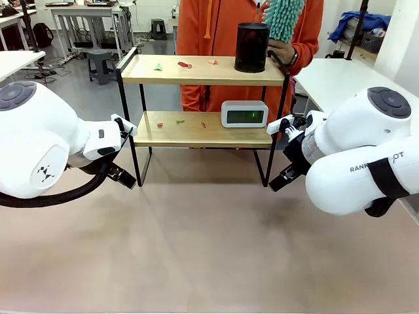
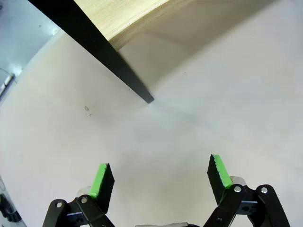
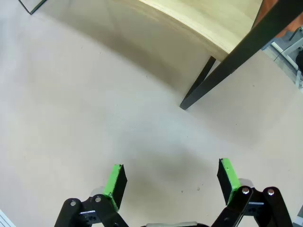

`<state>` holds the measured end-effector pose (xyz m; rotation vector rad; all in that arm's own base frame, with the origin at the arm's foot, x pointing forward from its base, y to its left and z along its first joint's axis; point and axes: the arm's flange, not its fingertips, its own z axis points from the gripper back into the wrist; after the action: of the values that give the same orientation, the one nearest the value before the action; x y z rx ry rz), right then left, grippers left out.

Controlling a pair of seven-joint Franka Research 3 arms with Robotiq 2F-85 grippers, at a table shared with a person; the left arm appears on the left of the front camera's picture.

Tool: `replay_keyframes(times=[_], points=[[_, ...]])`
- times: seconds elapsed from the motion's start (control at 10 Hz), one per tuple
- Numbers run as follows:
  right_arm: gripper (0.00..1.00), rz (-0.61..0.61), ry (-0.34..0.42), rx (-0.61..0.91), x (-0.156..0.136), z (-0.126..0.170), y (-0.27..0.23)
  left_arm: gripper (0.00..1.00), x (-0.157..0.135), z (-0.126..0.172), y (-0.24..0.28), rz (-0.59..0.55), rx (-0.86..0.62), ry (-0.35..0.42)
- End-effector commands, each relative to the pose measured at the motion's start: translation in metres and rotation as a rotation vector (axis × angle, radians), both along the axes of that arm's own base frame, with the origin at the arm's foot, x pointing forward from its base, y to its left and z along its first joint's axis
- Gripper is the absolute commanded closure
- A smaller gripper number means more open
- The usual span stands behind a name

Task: Clean the shelf.
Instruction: Pick up the Duster from the human.

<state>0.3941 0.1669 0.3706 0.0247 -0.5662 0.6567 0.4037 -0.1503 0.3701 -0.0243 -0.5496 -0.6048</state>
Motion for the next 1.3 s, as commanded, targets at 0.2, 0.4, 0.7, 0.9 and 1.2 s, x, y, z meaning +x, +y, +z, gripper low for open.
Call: replay_keyframes(times=[0.2, 0.4, 0.7, 0.9, 1.2], points=[[0.0, 0.0, 0.0, 0.0, 0.0, 0.0, 0.0, 0.0, 0.0, 0.0, 0.0, -0.001, 0.0, 0.0], [0.0, 0.073, 0.02, 0.09, -0.007, 0.018, -0.014, 0.0, 0.0, 0.0, 0.0, 0.0, 0.0, 0.0], [0.0, -0.088, 0.326, 0.46, -0.059, 0.079, -0.143, 0.0, -0.052, 0.091, 0.071, -0.09, -0.324, 0.042], [0.0, -0.302, 0.462, 0.856, -0.087, 0.08, -0.243, 0.0, -0.085, 0.138, 0.15, 0.051, -0.642, 0.02], [0.0, -0.407, 0.38, 1.559, -0.124, 0.023, -0.376, 0.0, -0.1, 0.106, 0.273, 0.241, -1.145, -0.032]])
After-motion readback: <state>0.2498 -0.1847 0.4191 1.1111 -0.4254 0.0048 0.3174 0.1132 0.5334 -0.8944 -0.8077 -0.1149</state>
